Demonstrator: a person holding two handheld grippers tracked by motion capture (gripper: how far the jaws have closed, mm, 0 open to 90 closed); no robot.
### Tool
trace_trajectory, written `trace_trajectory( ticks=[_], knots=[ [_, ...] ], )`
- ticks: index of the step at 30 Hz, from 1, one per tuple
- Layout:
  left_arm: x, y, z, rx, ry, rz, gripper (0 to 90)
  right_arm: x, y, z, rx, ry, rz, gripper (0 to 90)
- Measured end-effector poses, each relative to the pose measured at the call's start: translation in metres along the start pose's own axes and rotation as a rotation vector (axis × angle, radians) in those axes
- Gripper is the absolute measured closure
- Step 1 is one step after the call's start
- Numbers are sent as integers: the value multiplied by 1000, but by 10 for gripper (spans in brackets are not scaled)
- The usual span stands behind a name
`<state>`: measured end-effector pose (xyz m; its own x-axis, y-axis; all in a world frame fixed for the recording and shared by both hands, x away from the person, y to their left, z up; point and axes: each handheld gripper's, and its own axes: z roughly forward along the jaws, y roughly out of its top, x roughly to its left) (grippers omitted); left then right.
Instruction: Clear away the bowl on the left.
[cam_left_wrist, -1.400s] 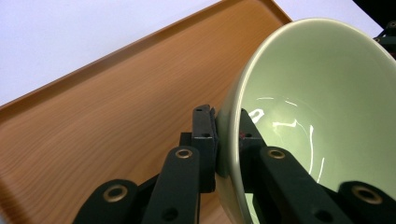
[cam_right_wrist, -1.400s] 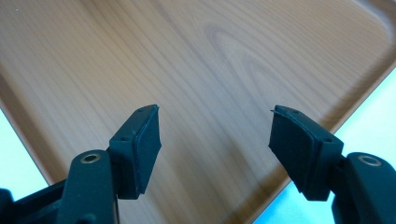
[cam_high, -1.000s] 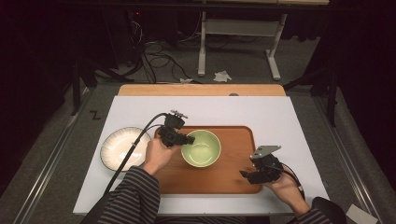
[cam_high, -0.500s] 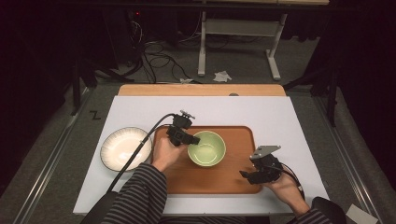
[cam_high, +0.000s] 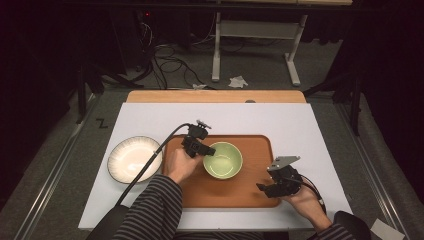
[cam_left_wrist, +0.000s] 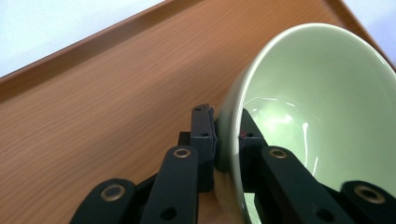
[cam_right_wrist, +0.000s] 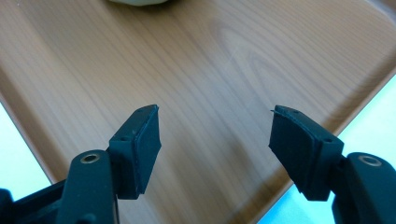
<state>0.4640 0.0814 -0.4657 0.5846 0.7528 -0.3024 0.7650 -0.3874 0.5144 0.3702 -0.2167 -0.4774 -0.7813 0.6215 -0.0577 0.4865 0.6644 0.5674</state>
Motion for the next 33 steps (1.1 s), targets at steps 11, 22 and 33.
trace_trajectory(
  ticks=[11,22,33],
  knots=[
    [5,0,3,7,-5,-14,829,1,0,0,1,1,0,351],
    [5,0,3,2,-1,-11,810,2,0,0,12,3,-1,351],
    [3,-1,-6,-23,51,23,652,2,0,0,14,2,-6,350]
  ],
)
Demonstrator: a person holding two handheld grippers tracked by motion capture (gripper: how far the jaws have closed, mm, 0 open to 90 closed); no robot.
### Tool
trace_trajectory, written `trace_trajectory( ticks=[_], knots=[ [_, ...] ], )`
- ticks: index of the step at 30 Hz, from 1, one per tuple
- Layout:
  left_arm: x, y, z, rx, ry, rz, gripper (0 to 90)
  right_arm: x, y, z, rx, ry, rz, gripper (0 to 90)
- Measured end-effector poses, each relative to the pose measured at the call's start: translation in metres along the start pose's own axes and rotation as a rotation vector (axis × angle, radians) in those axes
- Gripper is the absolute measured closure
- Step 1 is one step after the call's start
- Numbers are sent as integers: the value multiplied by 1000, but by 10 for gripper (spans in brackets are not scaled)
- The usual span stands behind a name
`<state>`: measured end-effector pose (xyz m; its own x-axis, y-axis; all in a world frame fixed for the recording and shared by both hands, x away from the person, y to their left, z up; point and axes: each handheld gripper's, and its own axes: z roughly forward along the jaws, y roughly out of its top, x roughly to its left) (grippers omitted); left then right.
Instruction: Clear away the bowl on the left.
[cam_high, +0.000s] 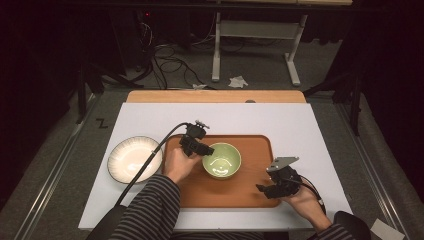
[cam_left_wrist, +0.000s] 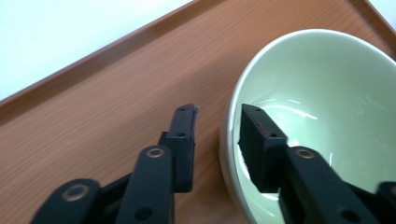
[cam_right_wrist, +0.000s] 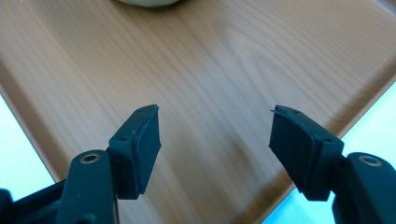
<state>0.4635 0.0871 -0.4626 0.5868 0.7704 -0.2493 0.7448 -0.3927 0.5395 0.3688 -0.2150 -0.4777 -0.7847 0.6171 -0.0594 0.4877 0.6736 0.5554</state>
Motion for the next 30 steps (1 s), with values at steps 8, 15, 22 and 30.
trace_trajectory(
  ticks=[8,15,22,30],
  knots=[
    [2,0,-13,-29,0,10,546,-1,0,0,-10,1,3,350],
    [-1,-2,-31,-63,7,39,510,-2,0,1,-13,2,3,350],
    [1,-8,-52,-100,12,46,501,-1,0,1,-5,3,7,350],
    [7,-21,-71,-133,23,28,498,0,0,2,7,0,-1,351]
  ],
)
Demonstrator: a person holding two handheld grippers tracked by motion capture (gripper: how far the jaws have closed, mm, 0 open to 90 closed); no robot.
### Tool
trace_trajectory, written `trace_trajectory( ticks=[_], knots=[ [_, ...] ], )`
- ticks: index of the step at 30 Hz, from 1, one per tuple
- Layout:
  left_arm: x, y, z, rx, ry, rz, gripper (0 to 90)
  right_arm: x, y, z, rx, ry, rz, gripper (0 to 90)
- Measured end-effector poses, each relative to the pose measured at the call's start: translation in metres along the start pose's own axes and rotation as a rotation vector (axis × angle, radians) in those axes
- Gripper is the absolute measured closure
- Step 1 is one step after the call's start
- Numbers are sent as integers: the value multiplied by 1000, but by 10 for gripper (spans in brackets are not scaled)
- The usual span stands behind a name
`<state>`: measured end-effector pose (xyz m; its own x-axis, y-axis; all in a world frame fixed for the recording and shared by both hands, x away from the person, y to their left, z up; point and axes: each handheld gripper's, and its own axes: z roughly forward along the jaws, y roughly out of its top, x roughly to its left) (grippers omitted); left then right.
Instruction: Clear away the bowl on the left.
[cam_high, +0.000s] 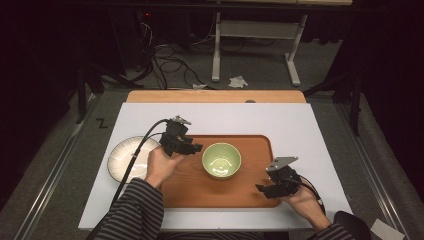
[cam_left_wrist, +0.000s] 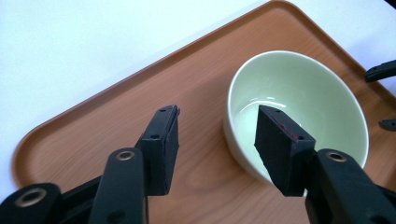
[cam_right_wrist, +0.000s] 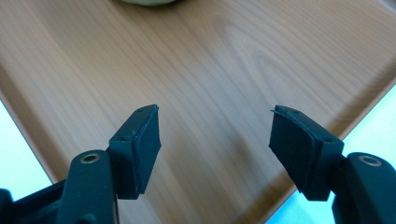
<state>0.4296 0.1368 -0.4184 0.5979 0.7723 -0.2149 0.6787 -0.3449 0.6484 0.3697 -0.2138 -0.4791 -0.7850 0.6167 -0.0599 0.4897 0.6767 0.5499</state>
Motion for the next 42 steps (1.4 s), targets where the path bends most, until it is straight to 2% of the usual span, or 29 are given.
trace_trajectory(
  ticks=[5,15,22,31,42],
  knots=[
    [5,-4,-15,-22,14,-8,494,0,0,1,-4,3,2,351],
    [8,-15,-31,-44,27,-18,486,0,0,1,-1,1,1,351],
    [15,-30,-42,-57,36,-44,483,1,0,1,-3,4,0,350],
    [19,-39,-46,-55,48,-56,483,1,0,1,-4,4,2,351],
    [15,-56,-45,-76,31,-68,481,1,1,2,-1,3,2,350]
  ],
)
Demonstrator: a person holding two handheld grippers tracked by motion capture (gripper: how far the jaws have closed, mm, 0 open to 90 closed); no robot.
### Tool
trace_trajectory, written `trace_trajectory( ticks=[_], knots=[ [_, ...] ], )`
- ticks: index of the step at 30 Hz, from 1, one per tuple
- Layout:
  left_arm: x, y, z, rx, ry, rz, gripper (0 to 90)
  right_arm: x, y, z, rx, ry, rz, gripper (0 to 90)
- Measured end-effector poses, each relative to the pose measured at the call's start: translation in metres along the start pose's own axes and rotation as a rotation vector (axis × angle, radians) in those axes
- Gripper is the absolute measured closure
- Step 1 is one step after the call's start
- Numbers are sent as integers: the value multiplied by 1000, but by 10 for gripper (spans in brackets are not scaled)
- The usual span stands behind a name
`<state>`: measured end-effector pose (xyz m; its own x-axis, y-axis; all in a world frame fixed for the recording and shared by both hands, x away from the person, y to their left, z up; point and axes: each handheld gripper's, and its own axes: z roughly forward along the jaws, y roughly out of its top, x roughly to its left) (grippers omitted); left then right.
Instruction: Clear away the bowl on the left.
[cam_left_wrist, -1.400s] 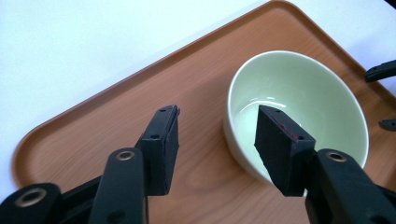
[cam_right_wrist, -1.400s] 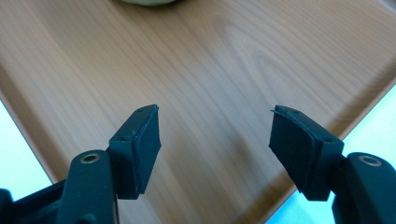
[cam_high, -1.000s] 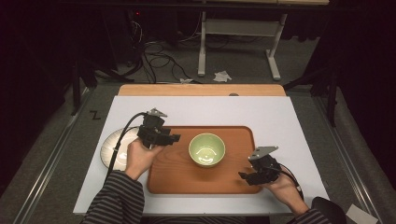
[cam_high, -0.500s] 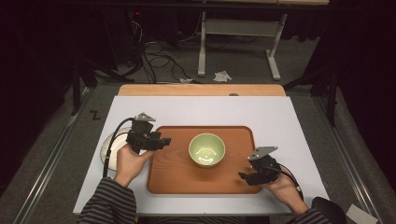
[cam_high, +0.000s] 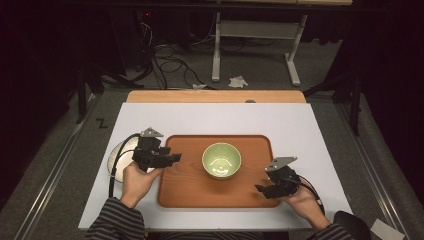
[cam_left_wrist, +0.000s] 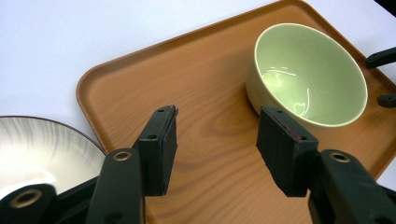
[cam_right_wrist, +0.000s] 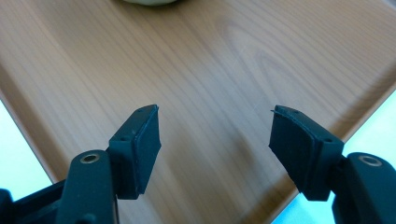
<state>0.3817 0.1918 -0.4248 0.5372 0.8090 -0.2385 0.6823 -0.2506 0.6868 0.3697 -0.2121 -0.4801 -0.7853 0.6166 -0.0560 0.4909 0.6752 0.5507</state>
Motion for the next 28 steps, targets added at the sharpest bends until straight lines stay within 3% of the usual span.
trace_trajectory(
  ticks=[13,18,28],
  knots=[
    [-6,-15,8,33,-7,17,477,0,0,-1,-3,5,-5,350],
    [-15,-23,16,82,-4,46,472,2,-1,-2,-7,4,-3,350],
    [-21,-27,27,126,-25,62,462,1,-1,-2,-9,5,-7,349]
  ],
)
